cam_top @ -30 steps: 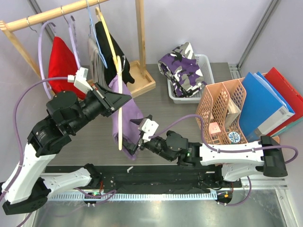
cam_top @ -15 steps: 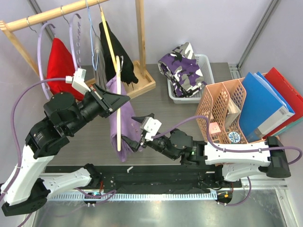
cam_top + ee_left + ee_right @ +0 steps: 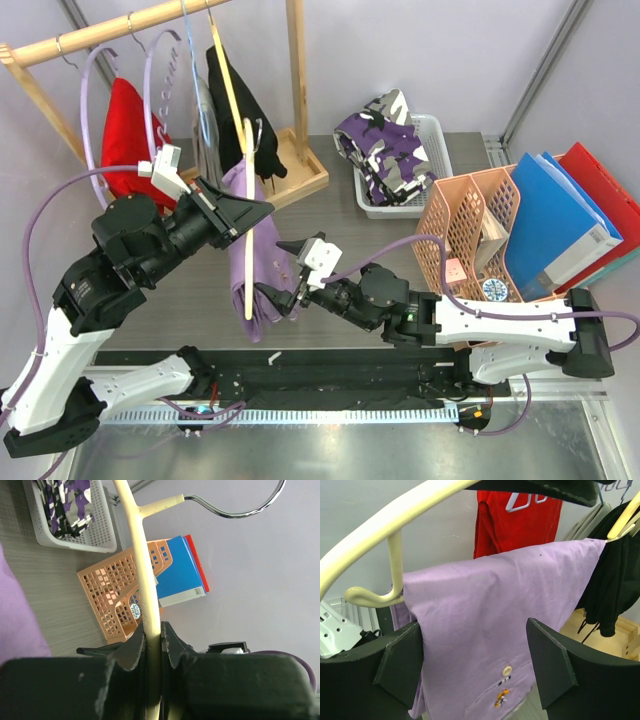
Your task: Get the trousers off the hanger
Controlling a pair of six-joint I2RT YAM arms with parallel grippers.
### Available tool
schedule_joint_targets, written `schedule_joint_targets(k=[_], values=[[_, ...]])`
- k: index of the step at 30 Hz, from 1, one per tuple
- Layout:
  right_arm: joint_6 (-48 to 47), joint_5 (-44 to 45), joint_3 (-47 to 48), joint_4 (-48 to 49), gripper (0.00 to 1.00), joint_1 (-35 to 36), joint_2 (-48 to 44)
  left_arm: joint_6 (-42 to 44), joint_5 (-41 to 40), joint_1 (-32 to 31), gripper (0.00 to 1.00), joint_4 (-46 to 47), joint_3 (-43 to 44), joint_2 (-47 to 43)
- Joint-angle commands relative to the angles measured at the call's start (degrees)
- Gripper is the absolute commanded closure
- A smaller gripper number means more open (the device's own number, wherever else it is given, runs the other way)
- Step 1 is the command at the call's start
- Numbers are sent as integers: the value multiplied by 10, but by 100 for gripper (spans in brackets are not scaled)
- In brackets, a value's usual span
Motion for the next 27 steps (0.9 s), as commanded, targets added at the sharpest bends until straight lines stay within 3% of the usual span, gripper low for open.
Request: schedule_joint_targets(k=[1, 10, 20, 27], values=[[-7, 24, 31, 55, 18, -4, 16, 13, -9, 5, 100, 113, 24, -22], [9, -12, 17, 35, 12, -3, 6, 18, -16, 4, 100, 107, 31, -15], [-22, 55, 28, 58, 17, -3, 33, 15, -13, 4, 100, 113, 30, -18], [0, -8, 27, 38, 12, -3, 34, 23, -16, 4, 100, 106, 39, -13]])
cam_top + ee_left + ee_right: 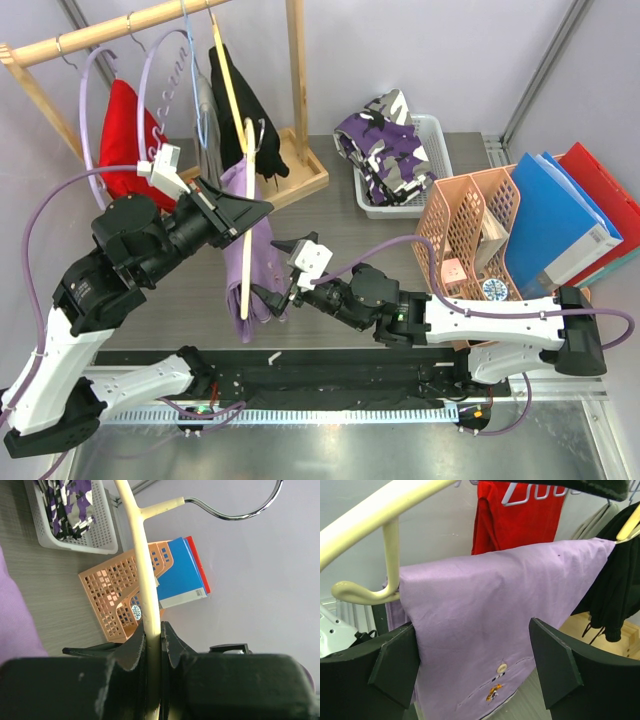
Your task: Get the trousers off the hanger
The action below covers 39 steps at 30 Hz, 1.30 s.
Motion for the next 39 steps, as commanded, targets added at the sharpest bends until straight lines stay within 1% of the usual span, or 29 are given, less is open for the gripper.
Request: schedule_joint_targets(k=[1, 7, 11, 18, 20, 21, 22, 24, 27, 29, 30, 32, 33, 34, 35, 36, 38, 39], values=[[14, -2, 16, 21, 11, -1, -1, 21, -13, 3, 100, 105, 40, -13], [24, -12, 11, 20, 9, -3, 9, 21, -13, 2, 100, 104, 40, -15], [28, 13, 3, 30, 9, -2, 18, 21, -14, 3, 100, 105, 40, -18], [32, 66, 10, 52, 12, -3, 27, 21, -15, 3, 100, 107, 34, -22], [32, 83, 16, 57, 15, -2, 35, 20, -15, 3, 100, 110, 29, -23], [32, 104, 18, 65, 17, -1, 37, 19, -15, 3, 100, 111, 27, -26], [32, 117, 25, 66, 23, -1, 40, 18, -16, 3, 100, 115, 23, -26], [17, 134, 35, 67, 26, 2, 47, 17, -20, 2, 100, 116, 15, -29], [-13, 161, 51, 62, 34, 11, 49, 23, -27, 2, 100, 107, 14, -29], [-27, 192, 57, 66, 37, 16, 49, 26, -30, 3, 100, 101, 14, -30], [-35, 198, 58, 75, 43, 17, 47, 27, -34, 3, 100, 101, 13, -31], [-41, 214, 53, 95, 48, 17, 45, 27, -35, 3, 100, 100, 9, -34], [-44, 215, 50, 117, 55, 18, 47, 27, -35, 2, 100, 101, 4, -34], [-53, 213, 54, 122, 60, 17, 51, 27, -35, 2, 100, 101, 2, -36], [-55, 213, 59, 121, 64, 18, 53, 28, -36, 3, 100, 100, 2, -36], [-56, 212, 66, 104, 71, 18, 54, 29, -40, 2, 100, 97, 3, -37], [-60, 216, 74, 93, 78, 18, 51, 36, -48, 2, 100, 87, 8, -41], [-63, 218, 73, 92, 82, 18, 49, 37, -53, 3, 100, 81, 12, -42]])
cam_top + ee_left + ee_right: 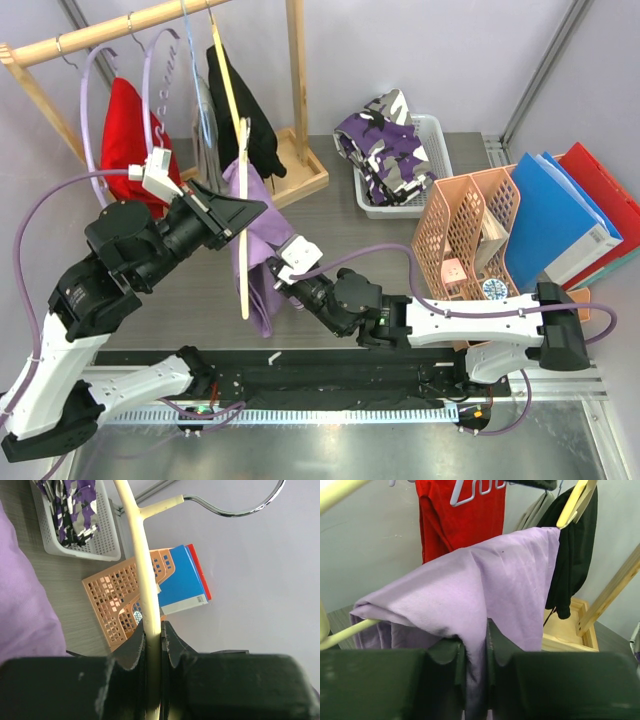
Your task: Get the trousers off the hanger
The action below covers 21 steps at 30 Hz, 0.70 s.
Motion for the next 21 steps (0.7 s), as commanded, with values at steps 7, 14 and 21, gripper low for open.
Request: schedule_joint_targets(k=[7, 14, 21], values=[[-17, 62, 31, 59, 99, -5, -25, 41, -43, 3, 100, 70, 19, -32], [13, 59, 74, 74, 99, -3, 10, 36, -51, 2, 100, 80, -5, -26], [27, 86, 147, 49, 99, -3, 31, 54, -93, 2, 100, 75, -37, -37]])
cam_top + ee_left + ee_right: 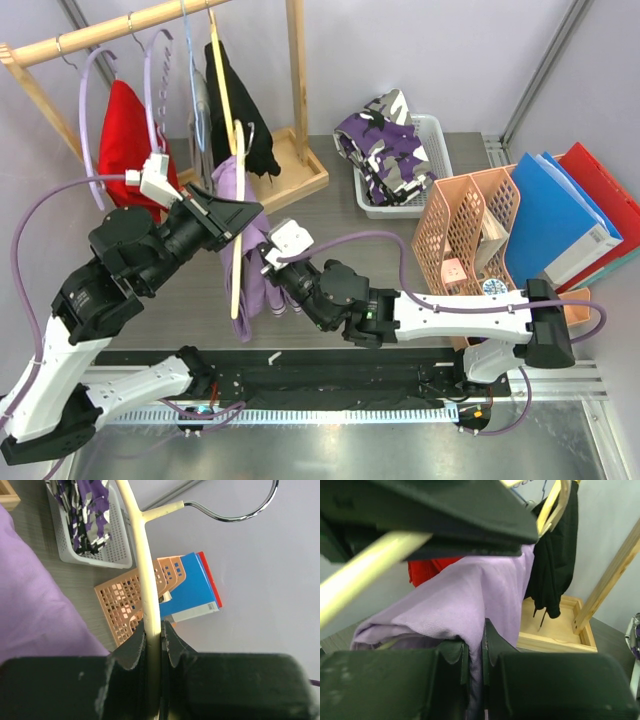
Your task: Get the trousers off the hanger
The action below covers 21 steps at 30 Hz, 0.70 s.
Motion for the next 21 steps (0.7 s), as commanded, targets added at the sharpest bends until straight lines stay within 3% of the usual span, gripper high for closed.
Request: schedule_joint_targets(k=[1, 11, 21], values=[[11, 43, 76, 57, 99, -3, -15, 41, -66, 2, 100, 65, -16, -28], [14, 89, 206, -30, 99, -44, -36, 28, -109, 2, 100, 87, -93, -70], [-24, 24, 354, -103, 99, -191, -65, 17, -116, 2, 100, 76, -115, -65]])
